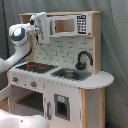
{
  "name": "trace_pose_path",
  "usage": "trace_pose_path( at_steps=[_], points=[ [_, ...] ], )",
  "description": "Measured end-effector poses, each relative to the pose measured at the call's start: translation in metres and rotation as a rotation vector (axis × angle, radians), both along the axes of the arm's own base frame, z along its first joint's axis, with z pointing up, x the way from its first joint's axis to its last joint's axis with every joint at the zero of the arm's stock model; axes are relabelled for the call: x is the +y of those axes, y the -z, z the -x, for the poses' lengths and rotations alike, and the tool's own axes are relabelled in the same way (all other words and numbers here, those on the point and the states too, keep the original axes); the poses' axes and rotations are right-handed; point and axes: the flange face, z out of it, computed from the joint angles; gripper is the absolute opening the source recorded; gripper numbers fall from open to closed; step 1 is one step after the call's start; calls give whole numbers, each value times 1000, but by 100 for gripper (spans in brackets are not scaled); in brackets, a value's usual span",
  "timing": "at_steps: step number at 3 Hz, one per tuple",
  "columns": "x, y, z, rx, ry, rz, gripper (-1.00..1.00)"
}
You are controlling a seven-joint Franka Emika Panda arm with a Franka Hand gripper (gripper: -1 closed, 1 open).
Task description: Play with the kitchen
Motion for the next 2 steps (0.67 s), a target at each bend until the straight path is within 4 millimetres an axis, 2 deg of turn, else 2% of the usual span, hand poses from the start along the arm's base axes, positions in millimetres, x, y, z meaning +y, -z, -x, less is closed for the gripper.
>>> trace_pose_path(
  at_steps=[2],
  points=[
    [-16,7,46,-6,17,-38,-100]
  ],
)
